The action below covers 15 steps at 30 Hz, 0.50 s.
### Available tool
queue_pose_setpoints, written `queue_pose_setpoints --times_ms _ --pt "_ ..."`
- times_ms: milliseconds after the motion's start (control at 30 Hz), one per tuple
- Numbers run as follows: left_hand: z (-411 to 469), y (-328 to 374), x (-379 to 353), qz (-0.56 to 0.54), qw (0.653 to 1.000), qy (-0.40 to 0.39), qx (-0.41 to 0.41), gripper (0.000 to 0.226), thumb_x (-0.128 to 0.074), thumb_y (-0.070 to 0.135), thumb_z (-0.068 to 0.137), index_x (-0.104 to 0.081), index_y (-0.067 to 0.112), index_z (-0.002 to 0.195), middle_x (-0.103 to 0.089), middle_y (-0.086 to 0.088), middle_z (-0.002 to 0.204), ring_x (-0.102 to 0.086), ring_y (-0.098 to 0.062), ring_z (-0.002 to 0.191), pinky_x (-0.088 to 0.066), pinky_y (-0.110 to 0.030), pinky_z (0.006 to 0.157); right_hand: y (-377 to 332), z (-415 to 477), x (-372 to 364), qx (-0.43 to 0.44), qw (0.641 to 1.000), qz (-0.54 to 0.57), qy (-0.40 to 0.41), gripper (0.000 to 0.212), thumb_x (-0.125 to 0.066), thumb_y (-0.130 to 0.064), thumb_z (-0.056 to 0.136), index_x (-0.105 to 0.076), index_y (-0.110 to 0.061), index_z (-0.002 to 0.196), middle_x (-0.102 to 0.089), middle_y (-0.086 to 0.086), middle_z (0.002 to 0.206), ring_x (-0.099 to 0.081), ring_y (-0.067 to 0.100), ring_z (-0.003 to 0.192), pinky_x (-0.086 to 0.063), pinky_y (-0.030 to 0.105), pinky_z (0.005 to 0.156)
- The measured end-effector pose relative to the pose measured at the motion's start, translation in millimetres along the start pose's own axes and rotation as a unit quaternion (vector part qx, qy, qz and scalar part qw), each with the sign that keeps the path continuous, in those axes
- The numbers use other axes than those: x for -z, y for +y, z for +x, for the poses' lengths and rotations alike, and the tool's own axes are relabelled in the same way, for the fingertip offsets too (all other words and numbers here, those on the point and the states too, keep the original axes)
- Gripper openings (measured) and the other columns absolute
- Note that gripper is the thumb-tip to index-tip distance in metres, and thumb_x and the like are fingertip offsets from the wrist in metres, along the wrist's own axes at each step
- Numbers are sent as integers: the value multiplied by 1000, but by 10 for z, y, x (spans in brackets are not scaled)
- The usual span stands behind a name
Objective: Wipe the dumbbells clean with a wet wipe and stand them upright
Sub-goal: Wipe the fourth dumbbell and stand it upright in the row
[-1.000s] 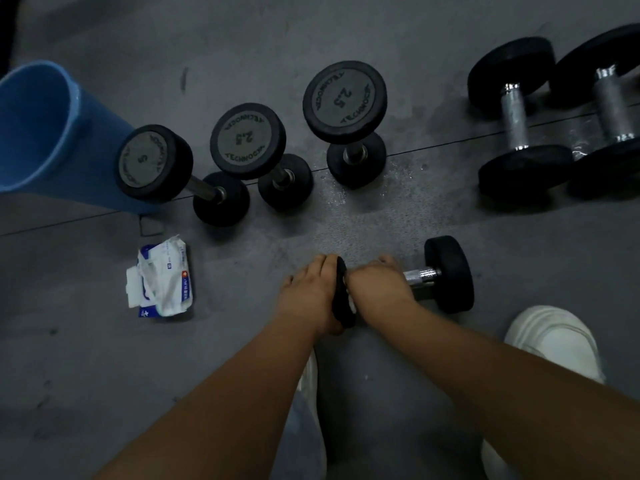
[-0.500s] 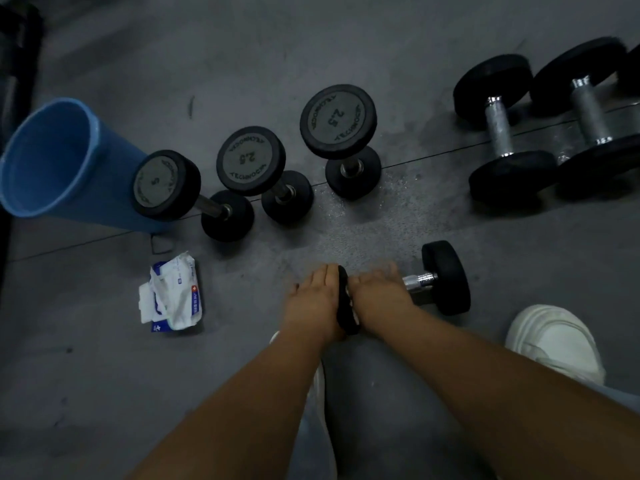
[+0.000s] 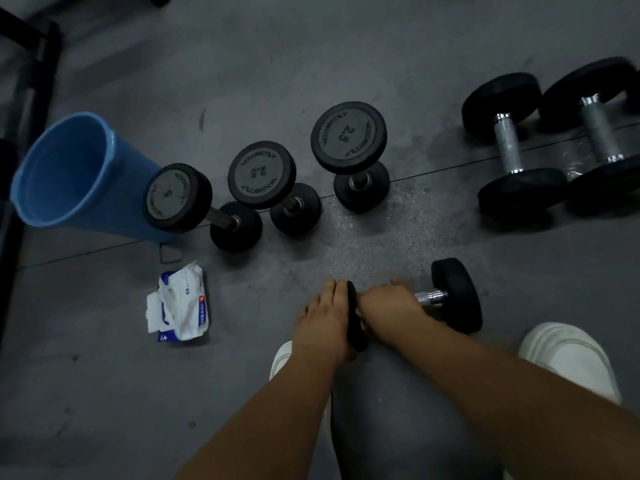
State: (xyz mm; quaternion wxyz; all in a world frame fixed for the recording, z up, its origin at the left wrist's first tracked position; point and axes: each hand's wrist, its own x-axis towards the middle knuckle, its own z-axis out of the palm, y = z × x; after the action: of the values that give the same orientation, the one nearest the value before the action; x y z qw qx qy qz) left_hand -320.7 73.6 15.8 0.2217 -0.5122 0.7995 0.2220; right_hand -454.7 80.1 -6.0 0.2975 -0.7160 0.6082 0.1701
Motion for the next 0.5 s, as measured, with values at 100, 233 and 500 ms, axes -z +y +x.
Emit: queue_pose_setpoints --times_ms 100,233,500 --pt "-34 9 -37 -6 1000 8 0 115 -80 40 71 -2 24 154 -7 -1 162 -33 -27 139 -29 -40 112 14 -39 -71 7 1000 7 23 20 -56 -25 92 -60 -21 110 -68 3 111 -61 23 108 -25 42 111" --pt "-47 2 -53 -8 1000 21 -7 111 -77 42 73 -3 25 155 -7 0 162 -33 -25 140 -27 -39 112 111 -19 -85 28 999 2 19 19 -59 -31 89 -60 -24 107 -67 1 110 -60 21 108 -22 40 111" --pt "-16 -2 -28 1 1000 -2 -6 118 -83 37 69 -2 24 154 -9 -1 161 -32 -25 141 -26 -39 114 54 -52 110 34 999 -11 -16 20 -55 -24 93 -62 -19 111 -65 5 115 -62 24 105 -40 37 94"
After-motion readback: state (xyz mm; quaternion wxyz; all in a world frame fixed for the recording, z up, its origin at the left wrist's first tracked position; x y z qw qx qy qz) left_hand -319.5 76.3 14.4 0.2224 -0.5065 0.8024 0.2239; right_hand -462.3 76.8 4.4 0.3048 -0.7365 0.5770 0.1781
